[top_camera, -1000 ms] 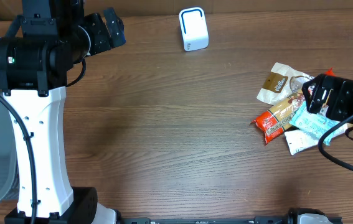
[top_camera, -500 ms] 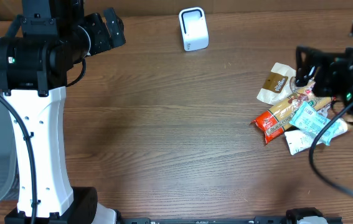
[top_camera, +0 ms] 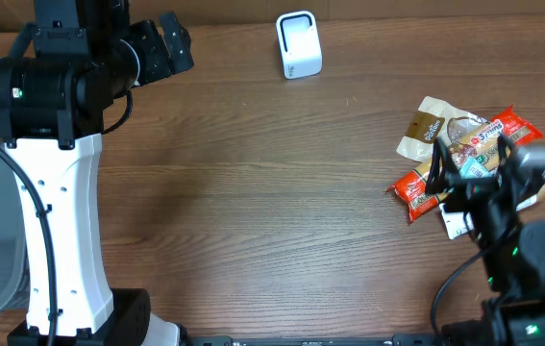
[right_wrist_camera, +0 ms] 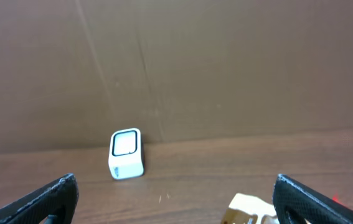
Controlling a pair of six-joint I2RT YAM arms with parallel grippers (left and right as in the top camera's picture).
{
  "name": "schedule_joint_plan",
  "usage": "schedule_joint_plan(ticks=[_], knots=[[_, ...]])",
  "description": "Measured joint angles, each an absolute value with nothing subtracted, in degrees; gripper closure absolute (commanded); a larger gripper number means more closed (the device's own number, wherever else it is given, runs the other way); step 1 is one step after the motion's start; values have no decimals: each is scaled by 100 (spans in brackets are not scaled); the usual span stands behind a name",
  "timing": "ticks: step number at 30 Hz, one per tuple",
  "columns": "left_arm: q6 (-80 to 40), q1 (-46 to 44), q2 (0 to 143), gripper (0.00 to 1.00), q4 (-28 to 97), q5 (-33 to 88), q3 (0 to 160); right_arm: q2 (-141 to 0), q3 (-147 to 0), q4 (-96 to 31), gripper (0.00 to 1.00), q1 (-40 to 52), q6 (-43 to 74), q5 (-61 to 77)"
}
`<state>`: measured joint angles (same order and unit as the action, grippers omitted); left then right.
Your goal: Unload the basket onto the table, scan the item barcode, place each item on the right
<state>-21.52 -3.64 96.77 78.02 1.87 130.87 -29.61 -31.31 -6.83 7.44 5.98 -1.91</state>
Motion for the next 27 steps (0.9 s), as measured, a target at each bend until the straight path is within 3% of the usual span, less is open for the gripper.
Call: schedule_joint_plan(ticks=[11, 16, 27], knots=[[-2152, -364, 9677, 1, 7800, 187, 13087, -1844, -1288, -54, 0, 991, 598, -207], [-2152, -364, 9677, 0, 7802, 187, 13087, -1205, -733, 801, 0, 1028, 598, -213], [-2152, -364, 9677, 0, 7802, 187, 13087, -574, -329, 1197, 0, 1028, 598, -213]])
